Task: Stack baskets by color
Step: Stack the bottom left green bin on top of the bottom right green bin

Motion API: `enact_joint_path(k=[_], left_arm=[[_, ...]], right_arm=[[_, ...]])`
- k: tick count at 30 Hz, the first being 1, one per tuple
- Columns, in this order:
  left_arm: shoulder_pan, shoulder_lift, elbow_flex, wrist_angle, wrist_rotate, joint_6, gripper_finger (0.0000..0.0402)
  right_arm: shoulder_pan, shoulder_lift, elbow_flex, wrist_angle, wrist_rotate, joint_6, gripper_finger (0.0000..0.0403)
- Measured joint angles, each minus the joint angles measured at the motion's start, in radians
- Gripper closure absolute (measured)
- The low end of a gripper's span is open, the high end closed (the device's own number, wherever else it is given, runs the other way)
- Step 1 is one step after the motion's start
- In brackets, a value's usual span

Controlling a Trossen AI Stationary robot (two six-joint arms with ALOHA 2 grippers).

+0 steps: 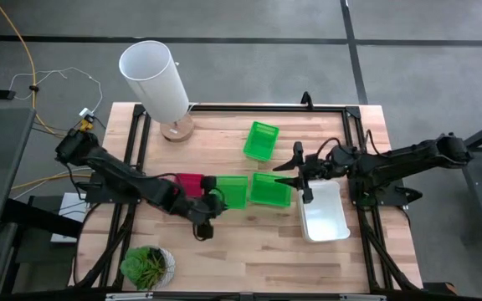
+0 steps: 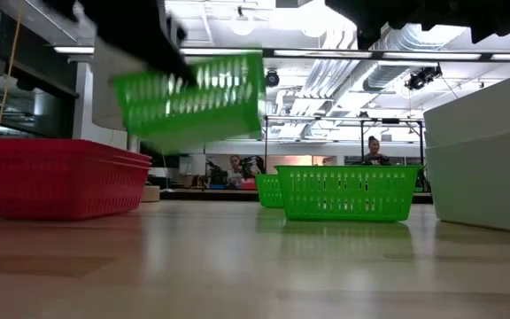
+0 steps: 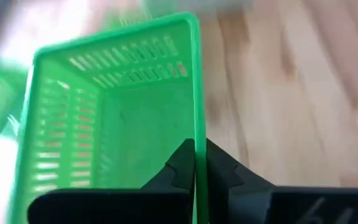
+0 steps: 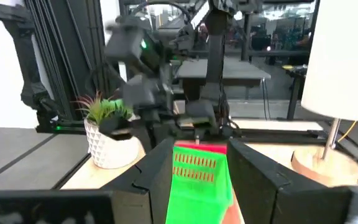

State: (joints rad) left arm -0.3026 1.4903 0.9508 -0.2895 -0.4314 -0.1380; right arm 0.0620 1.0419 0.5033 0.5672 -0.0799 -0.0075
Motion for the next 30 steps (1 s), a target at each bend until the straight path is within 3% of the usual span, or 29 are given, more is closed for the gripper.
enact_joint_path(k=[3, 10, 17, 25, 30], left_arm=[[-0.02, -0.016, 0.002, 0.137, -0.05, 0.115, 0.0401], [0.078, 0.084, 0.008, 0.288, 0.063, 0.264, 0.0401], [0.172, 0.241, 0.161, 0.281, 0.114, 0.315, 0.0401], [0.177, 0.433, 0.351, 0.27, 0.091, 0.374, 0.0401], [0.177, 0.498, 0.403, 0.262, 0.075, 0.385, 0.0401]], right_arm=[[0.0, -0.034, -0.001, 0.019, 0.0, -0.017, 0.0265], [0.053, -0.129, 0.0, 0.033, -0.001, -0.06, 0.0265], [0.125, -0.16, 0.0, 0.024, 0.03, -0.117, 0.0265], [0.146, -0.167, -0.001, 0.0, 0.088, -0.128, 0.0265], [0.148, -0.167, -0.001, -0.001, 0.088, -0.125, 0.0265]])
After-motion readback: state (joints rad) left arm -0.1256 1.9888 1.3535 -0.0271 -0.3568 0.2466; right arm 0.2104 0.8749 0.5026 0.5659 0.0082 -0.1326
